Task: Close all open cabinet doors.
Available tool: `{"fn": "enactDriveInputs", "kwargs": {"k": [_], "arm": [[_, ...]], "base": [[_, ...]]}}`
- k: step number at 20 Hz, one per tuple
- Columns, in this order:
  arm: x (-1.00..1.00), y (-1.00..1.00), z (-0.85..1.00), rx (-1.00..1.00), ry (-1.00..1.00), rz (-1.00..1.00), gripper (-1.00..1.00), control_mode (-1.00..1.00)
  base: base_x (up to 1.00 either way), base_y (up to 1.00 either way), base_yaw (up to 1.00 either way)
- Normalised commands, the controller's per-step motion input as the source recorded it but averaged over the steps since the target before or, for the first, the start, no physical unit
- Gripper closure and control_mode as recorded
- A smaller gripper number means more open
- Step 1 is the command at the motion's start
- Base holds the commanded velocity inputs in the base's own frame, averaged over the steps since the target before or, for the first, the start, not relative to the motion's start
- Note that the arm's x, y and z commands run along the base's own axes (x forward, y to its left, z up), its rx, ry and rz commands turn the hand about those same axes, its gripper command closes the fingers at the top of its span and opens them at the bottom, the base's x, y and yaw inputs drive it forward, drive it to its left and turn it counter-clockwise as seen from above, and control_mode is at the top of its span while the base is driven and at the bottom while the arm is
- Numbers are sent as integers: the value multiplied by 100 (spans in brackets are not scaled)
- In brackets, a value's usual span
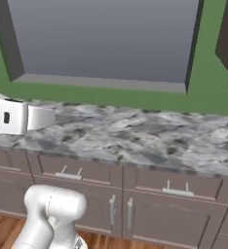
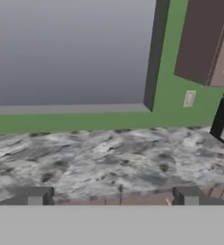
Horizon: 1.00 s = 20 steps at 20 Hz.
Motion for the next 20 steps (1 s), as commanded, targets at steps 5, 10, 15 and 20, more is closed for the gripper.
{"fn": "enactDriveInputs", "kwargs": {"k": [5,10,15,20], "arm": [[0,0,0,0,0,0,-100,100],[0,0,0,0,0,0,-100,100],[0,0,0,0,0,0,-100,100],[0,0,0,0,0,0,-100,100]], "base": [[-31,100,0],[-24,100,0],[-25,100,0],[-27,100,0]]}}
